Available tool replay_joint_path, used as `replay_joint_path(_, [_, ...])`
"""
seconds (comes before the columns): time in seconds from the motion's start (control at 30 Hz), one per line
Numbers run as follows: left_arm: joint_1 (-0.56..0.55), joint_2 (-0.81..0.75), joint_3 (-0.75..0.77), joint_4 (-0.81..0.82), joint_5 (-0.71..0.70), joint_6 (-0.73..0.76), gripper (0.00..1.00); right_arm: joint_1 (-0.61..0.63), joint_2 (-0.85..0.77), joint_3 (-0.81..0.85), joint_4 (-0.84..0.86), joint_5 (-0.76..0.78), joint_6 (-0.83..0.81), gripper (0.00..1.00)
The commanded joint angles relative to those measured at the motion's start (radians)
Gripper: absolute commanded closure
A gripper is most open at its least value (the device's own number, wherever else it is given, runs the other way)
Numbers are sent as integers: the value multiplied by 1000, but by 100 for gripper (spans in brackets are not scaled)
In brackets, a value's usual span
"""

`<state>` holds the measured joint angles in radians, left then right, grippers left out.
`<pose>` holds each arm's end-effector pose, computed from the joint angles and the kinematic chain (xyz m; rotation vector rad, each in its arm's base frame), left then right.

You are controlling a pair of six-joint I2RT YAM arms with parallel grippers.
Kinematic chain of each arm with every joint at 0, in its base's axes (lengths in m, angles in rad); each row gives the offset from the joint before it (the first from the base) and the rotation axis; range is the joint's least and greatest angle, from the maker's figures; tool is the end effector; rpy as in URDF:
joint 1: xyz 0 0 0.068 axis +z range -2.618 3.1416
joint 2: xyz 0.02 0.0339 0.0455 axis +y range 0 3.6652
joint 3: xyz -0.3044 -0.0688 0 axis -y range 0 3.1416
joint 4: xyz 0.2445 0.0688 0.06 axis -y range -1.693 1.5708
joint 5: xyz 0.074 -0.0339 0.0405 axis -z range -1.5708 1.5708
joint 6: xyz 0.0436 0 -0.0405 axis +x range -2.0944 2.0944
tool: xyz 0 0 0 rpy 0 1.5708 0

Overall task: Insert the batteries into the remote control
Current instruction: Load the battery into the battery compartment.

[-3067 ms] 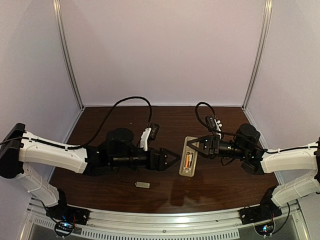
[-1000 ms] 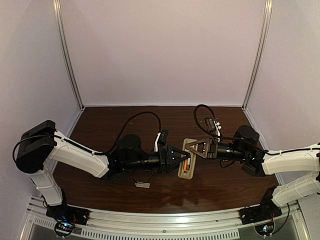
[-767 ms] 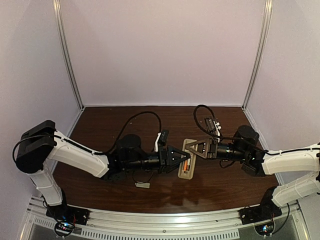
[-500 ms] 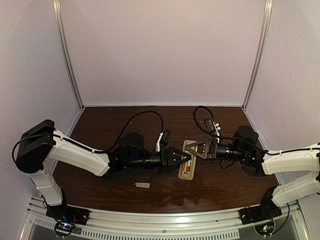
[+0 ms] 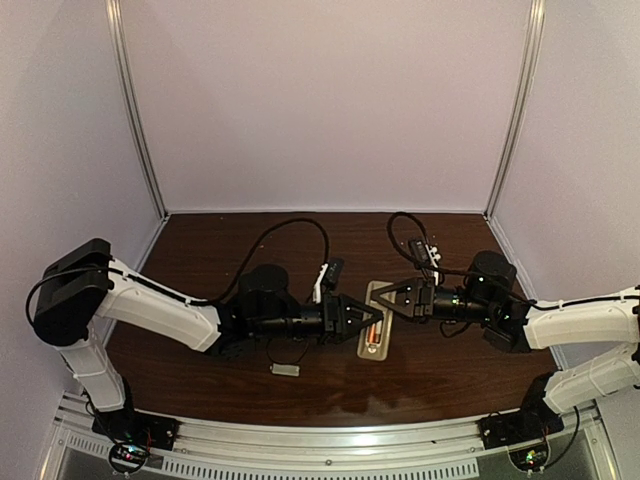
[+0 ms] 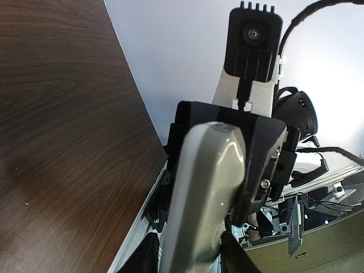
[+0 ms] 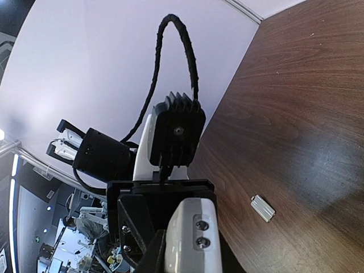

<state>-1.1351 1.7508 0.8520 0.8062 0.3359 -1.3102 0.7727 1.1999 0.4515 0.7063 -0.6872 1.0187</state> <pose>0.1509 -0.3581 0.2483 0.1424 2.1618 -1.9582 0.1506 0.1854 0.2703 -0.4099 1.9473 1.8297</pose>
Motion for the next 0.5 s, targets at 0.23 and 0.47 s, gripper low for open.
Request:
replay_joint_path(0.23, [3, 67, 17, -317, -16, 112, 67, 7, -21, 71, 264, -35, 91, 100])
replay_joint_path(0.47, [1, 42, 59, -502, -94, 212, 71, 5, -32, 76, 244, -35, 98, 100])
